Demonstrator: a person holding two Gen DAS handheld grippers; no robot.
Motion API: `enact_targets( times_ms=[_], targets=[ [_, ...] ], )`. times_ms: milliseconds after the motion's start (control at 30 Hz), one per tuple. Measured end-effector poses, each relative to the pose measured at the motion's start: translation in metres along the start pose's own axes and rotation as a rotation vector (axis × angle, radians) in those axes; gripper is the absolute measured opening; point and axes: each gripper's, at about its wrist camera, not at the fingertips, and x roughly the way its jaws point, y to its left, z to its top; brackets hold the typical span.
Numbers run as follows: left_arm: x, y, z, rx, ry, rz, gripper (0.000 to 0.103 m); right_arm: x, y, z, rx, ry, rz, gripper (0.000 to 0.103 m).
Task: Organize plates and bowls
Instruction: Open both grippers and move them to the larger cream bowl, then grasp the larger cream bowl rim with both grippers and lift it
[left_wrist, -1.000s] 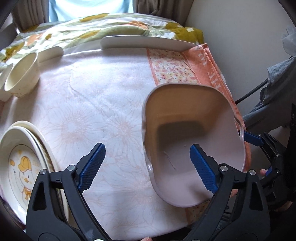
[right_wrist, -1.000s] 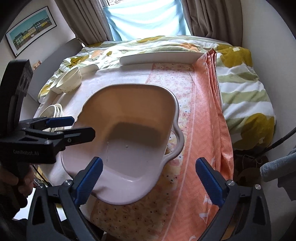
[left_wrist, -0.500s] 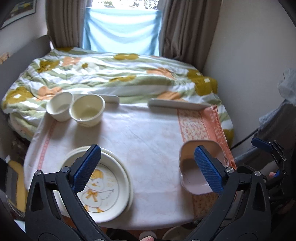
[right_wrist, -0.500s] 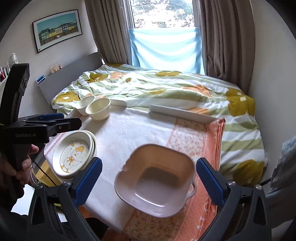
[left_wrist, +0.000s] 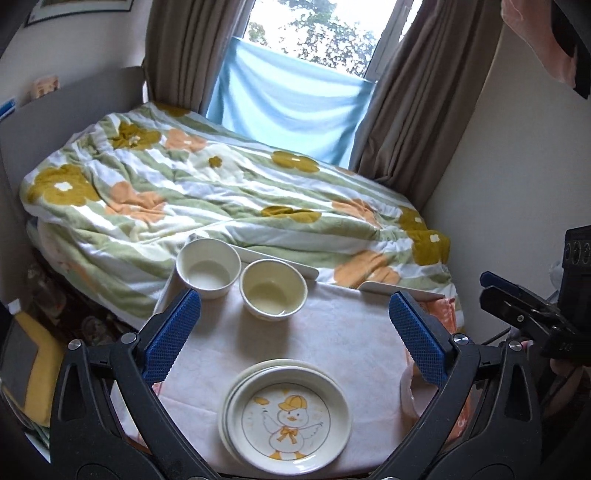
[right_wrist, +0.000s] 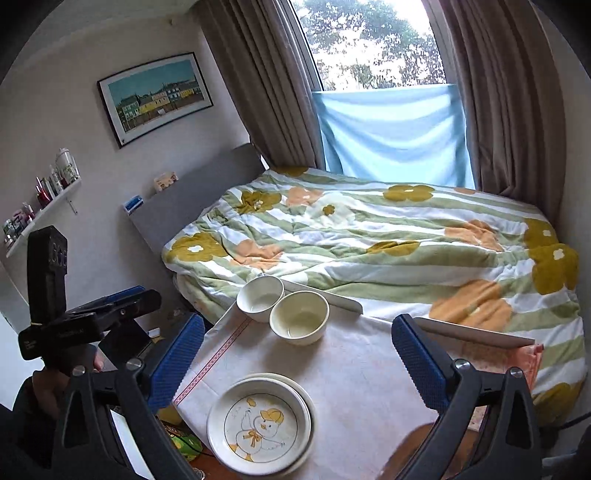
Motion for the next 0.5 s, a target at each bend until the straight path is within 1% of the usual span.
enact_targets(
  times_ms=[67, 100, 133, 167, 200, 233, 267, 300, 333, 367, 467, 500],
  targets=[
    [0.025, 0.022, 0.009, -0.029, 0.060, -0.020, 0.101, 0.036, 0.002, 0.008, 0.044, 0.064, -0.010, 0.101],
    [0.039, 0.033, 0.011, -0.045, 0.090, -0.031, 0.098, 0.056, 0.000, 0.009, 0.068, 0.090, -0.014, 0.101],
    [0.056, 0.043, 0.012, -0.061, 0.125, -0.043, 0.090, 0.076, -0.003, 0.009, 0.088, 0.119, -0.023, 0.098],
    [0.074, 0.051, 0.011, -0.073, 0.163, -0.049, 0.086, 0.095, -0.006, 0.008, 0.107, 0.150, -0.036, 0.094],
    [0.092, 0.057, 0.009, -0.081, 0.199, -0.049, 0.075, 0.114, -0.009, 0.007, 0.127, 0.182, -0.048, 0.085],
    [0.111, 0.064, 0.006, -0.089, 0.241, -0.049, 0.067, 0.132, -0.013, 0.004, 0.148, 0.212, -0.056, 0.077],
    [0.130, 0.070, 0.002, -0.094, 0.281, -0.054, 0.064, 0.149, -0.017, 0.001, 0.174, 0.239, -0.073, 0.074],
    [0.146, 0.074, -0.003, -0.098, 0.315, -0.063, 0.059, 0.164, -0.022, -0.003, 0.205, 0.271, -0.089, 0.073],
    [0.163, 0.078, -0.008, -0.104, 0.349, -0.073, 0.055, 0.178, -0.027, -0.007, 0.232, 0.298, -0.099, 0.068],
    [0.177, 0.080, -0.013, -0.109, 0.375, -0.082, 0.053, 0.193, -0.031, -0.012, 0.259, 0.324, -0.109, 0.063],
    [0.216, 0.084, -0.022, -0.104, 0.437, -0.101, 0.046, 0.227, -0.041, -0.024, 0.301, 0.390, -0.140, 0.057],
    [0.228, 0.085, -0.025, -0.102, 0.453, -0.109, 0.039, 0.236, -0.044, -0.028, 0.313, 0.406, -0.148, 0.055]
  ],
)
